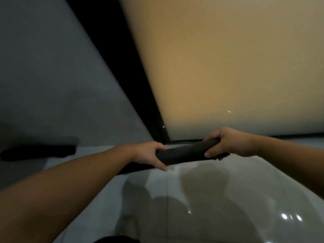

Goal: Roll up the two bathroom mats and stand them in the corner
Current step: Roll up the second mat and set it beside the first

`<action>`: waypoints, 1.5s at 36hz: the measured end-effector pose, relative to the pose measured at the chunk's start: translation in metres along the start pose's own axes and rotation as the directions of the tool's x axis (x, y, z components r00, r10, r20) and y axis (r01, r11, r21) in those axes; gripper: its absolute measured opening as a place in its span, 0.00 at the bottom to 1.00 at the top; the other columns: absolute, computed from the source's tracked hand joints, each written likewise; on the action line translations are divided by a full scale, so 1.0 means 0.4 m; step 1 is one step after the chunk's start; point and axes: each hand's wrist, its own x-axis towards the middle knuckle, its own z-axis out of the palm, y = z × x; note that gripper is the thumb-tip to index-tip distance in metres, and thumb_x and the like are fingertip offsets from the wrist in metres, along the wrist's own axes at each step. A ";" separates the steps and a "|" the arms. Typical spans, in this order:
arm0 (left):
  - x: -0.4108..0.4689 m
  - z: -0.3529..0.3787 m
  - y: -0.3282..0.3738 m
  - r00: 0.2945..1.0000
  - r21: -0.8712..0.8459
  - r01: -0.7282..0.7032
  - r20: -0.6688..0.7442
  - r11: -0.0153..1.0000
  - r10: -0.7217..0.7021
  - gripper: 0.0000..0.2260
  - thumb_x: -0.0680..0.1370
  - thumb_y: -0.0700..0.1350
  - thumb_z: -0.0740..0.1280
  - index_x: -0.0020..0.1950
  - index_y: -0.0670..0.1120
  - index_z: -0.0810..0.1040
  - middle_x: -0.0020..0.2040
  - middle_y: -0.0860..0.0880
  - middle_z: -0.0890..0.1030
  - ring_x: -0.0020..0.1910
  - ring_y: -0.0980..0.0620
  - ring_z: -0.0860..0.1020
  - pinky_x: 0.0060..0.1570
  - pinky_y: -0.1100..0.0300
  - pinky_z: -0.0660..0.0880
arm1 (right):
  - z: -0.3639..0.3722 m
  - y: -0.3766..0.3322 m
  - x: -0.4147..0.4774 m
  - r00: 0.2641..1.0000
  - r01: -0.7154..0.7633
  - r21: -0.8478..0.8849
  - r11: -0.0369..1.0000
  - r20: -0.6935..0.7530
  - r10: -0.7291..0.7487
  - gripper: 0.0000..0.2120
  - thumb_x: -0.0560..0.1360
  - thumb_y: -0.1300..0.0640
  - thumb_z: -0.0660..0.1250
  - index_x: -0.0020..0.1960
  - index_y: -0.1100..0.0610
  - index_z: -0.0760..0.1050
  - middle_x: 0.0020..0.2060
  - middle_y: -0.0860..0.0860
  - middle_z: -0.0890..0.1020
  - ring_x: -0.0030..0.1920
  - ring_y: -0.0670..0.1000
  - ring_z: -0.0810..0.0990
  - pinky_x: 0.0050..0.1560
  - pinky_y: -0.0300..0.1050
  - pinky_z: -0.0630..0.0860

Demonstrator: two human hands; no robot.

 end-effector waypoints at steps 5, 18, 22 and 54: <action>-0.217 -0.022 -0.099 0.866 -0.206 0.298 -0.353 0.932 -0.355 0.22 0.66 0.59 0.75 0.55 0.53 0.75 0.51 0.52 0.79 0.49 0.52 0.78 0.51 0.55 0.76 | 0.105 -0.105 0.101 0.994 0.023 0.174 0.984 0.097 -0.041 0.13 0.67 0.64 0.75 0.51 0.64 0.80 0.32 0.56 0.82 0.30 0.52 0.80 0.30 0.40 0.78; -0.386 0.118 -0.416 0.570 -0.983 -0.109 -0.184 0.149 -0.801 0.18 0.78 0.57 0.64 0.56 0.42 0.71 0.52 0.43 0.78 0.50 0.44 0.79 0.52 0.52 0.77 | 0.582 -0.223 0.309 0.989 -0.060 0.554 0.830 0.143 -0.024 0.16 0.71 0.61 0.72 0.57 0.66 0.76 0.39 0.59 0.83 0.33 0.52 0.82 0.29 0.39 0.77; -0.378 0.148 -0.540 0.710 -0.980 -0.200 -0.146 0.002 -0.689 0.19 0.77 0.59 0.63 0.52 0.43 0.75 0.50 0.43 0.80 0.48 0.46 0.79 0.50 0.54 0.77 | 0.746 -0.260 0.375 0.992 -0.093 0.585 0.806 0.121 0.027 0.16 0.72 0.59 0.72 0.55 0.68 0.76 0.35 0.62 0.81 0.28 0.52 0.80 0.26 0.40 0.75; -0.311 0.080 -1.062 0.416 -0.793 -0.573 -0.066 -0.205 -0.907 0.09 0.75 0.41 0.71 0.51 0.37 0.78 0.51 0.39 0.83 0.47 0.43 0.83 0.49 0.51 0.80 | 1.047 -0.432 0.838 0.752 0.659 -0.488 0.572 0.394 -0.529 0.17 0.75 0.58 0.67 0.63 0.54 0.76 0.61 0.51 0.74 0.58 0.51 0.76 0.60 0.37 0.69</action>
